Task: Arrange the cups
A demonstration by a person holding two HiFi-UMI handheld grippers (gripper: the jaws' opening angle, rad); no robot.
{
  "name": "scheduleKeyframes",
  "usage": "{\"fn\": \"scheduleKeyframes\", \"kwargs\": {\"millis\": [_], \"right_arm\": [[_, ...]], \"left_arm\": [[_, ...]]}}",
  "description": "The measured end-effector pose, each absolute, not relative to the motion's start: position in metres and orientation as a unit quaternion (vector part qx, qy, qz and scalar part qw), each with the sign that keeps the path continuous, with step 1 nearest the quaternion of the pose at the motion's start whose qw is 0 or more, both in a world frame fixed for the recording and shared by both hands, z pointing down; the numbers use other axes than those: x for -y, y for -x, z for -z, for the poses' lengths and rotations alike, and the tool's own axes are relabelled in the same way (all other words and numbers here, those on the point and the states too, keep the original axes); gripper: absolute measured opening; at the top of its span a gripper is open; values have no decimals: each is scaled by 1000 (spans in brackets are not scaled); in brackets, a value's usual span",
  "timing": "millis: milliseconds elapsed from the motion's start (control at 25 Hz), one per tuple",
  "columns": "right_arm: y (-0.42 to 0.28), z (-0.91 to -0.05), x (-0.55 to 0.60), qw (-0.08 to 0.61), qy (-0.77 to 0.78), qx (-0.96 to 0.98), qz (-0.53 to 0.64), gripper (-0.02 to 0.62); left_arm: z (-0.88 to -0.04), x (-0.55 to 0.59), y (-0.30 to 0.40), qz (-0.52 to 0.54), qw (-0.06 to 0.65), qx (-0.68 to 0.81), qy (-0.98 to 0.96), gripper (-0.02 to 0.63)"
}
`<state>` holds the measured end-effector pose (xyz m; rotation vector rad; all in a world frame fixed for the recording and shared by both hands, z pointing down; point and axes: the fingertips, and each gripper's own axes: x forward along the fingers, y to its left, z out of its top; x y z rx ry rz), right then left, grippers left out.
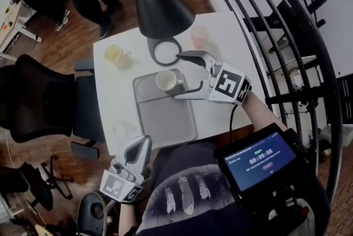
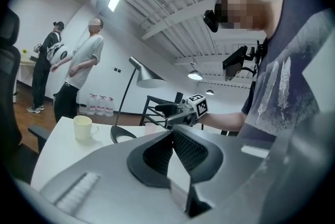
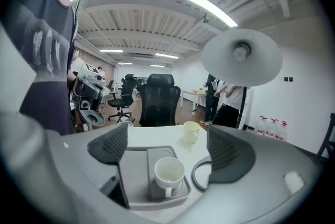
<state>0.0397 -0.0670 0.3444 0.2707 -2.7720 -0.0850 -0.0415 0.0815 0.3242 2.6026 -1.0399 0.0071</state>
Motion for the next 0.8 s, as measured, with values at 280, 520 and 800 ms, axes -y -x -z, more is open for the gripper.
{"fn": "scheduleKeyframes", "kwargs": {"millis": [280, 520, 800], "right_arm": [[-59, -306, 53, 129, -118, 983, 51, 466], [-86, -286, 49, 88, -144, 986, -5, 352], [-100, -287, 29, 67, -142, 987, -23, 4]], "left_arm": [[-306, -87, 37, 3, 165, 356, -920, 16], [-305, -80, 40, 8, 143, 371, -918, 16], [-306, -81, 49, 7, 135, 373, -918, 16]]}}
